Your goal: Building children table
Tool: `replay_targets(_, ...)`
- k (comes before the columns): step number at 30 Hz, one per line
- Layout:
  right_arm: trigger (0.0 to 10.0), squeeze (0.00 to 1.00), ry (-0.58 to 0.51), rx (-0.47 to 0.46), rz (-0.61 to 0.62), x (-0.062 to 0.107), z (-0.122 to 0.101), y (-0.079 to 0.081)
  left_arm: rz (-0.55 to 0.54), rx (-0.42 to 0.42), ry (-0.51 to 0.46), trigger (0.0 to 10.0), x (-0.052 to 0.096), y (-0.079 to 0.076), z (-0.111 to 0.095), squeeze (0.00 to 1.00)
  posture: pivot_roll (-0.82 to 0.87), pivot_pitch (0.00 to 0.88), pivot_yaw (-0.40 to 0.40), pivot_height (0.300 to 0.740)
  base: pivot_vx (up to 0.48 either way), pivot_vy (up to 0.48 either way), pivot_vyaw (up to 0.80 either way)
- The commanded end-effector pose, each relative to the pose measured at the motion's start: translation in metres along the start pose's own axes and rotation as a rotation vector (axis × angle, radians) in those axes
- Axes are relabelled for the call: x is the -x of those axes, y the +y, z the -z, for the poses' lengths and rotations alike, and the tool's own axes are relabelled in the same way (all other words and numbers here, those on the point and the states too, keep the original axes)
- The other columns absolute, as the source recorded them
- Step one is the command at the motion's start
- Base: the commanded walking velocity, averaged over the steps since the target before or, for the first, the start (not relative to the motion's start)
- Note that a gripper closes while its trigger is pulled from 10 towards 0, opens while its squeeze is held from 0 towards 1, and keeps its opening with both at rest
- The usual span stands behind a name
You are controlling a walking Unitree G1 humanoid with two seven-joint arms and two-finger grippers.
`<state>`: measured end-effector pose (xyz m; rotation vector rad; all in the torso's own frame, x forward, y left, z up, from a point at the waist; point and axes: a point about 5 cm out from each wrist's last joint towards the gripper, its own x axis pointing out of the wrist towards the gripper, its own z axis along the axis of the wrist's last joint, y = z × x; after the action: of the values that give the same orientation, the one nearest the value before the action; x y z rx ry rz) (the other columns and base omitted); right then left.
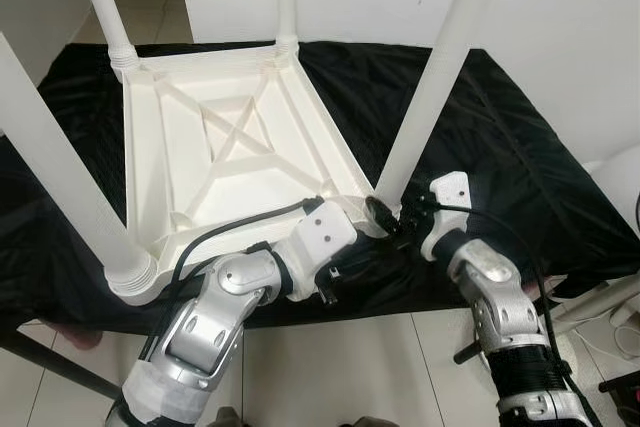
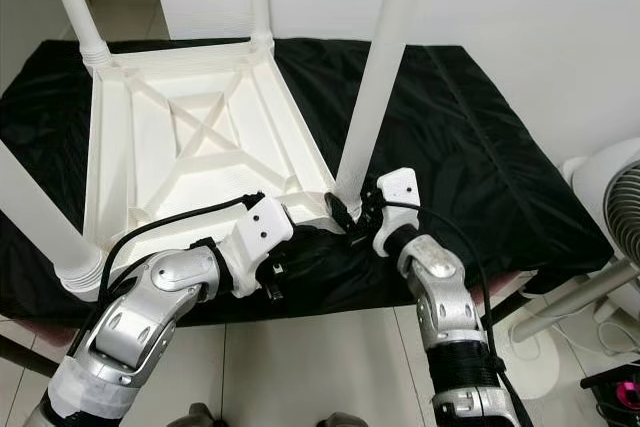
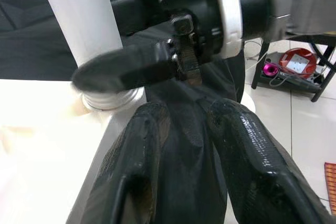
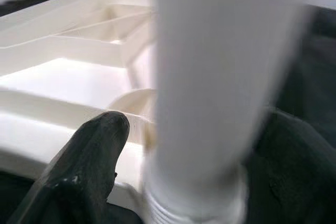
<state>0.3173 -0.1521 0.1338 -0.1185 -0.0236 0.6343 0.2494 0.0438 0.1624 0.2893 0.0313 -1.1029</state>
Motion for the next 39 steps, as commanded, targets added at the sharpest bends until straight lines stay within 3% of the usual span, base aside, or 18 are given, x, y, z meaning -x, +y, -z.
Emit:
replay_targets(1,10.0,0.0,0.008,0.01,-0.051,-0.003,0.003,0.001,-0.06,-0.003,0.006,10.0,0.0,0.005,0.001,0.0,-0.08,0.0,-0.009,0.74,0.0,0.0,0.0)
replay_targets(2,10.0,0.0,0.024,0.018,-0.084,-0.008,0.004,0.0,-0.061,-0.004,0.006,10.0,-0.001,0.006,0.001,0.0,-0.08,0.0,-0.006,0.74,0.0,0.0,0.0)
replay_targets(3,9.0,0.0,0.036,0.034,-0.099,-0.012,0.005,-0.001,-0.061,-0.006,0.007,10.0,-0.001,0.007,0.001,0.0,-0.07,0.0,-0.004,0.74,0.0,0.0,0.0)
replay_targets(4,6.4,0.0,0.046,0.041,-0.112,-0.014,0.005,-0.003,-0.062,-0.007,0.007,10.0,-0.001,0.007,0.0,0.0,-0.07,0.0,-0.004,0.74,0.0,0.0,0.0)
replay_targets(5,6.4,0.0,0.046,0.041,-0.112,-0.014,0.005,-0.003,-0.062,-0.007,0.007,10.0,-0.001,0.007,0.0,0.0,-0.07,0.0,-0.004,0.74,0.0,0.0,0.0)
replay_targets(6,3.4,0.0,0.062,0.051,-0.121,-0.016,0.007,-0.005,-0.063,-0.009,0.007,10.0,0.0,0.008,0.0,0.0,-0.07,0.0,-0.005,0.74,0.0,0.0,0.0)
replay_targets(7,3.4,0.0,0.062,0.051,-0.121,-0.016,0.007,-0.005,-0.063,-0.009,0.007,10.0,0.0,0.008,0.0,0.0,-0.07,0.0,-0.005,0.74,0.0,0.0,0.0)
replay_targets(8,1.2,0.0,0.08,0.059,-0.126,-0.018,0.008,-0.009,-0.07,-0.012,0.009,10.0,0.001,0.01,0.0,0.0,-0.06,0.0,-0.009,0.74,0.0,0.0,0.0)
replay_targets(9,1.2,0.0,0.08,0.059,-0.126,-0.018,0.008,-0.009,-0.07,-0.012,0.009,10.0,0.001,0.01,0.0,0.0,-0.06,0.0,-0.009,0.74,0.0,0.0,0.0)
replay_targets(10,0.0,0.0,0.09,0.06,-0.122,-0.017,0.01,-0.013,-0.078,-0.013,0.012,10.0,0.002,0.011,0.0,0.0,-0.06,0.004,-0.012,0.74,0.0,0.0,0.0)
replay_targets(21,0.0,0.0,0.103,0.026,-0.143,-0.009,0.021,-0.017,-0.087,-0.003,0.016,10.0,0.004,0.01,0.001,0.0,-0.06,0.018,-0.01,0.74,0.0,0.0,0.0)
replay_targets(22,10.0,0.0,0.093,0.007,-0.13,-0.009,0.021,-0.016,-0.085,-0.003,0.018,10.0,0.004,0.01,0.001,0.0,-0.06,0.02,-0.005,0.74,0.0,0.0,0.0)
replay_targets(27,10.0,0.0,0.072,-0.044,-0.075,-0.012,0.019,-0.01,-0.078,-0.004,0.02,10.0,0.003,0.009,0.002,0.0,-0.07,0.025,0.0,0.74,0.0,0.0,0.0)
replay_targets(33,10.0,0.0,0.086,-0.13,0.172,-0.027,0.017,0.007,-0.068,-0.01,0.024,10.0,0.002,0.009,0.002,0.0,-0.07,0.026,0.003,0.74,0.0,0.0,0.0)
replay_targets(39,10.0,0.0,0.098,-0.198,0.277,-0.032,0.017,0.019,-0.064,-0.01,0.025,10.0,0.001,0.007,0.003,0.0,-0.08,0.021,-0.004,0.74,0.0,0.0,0.0)
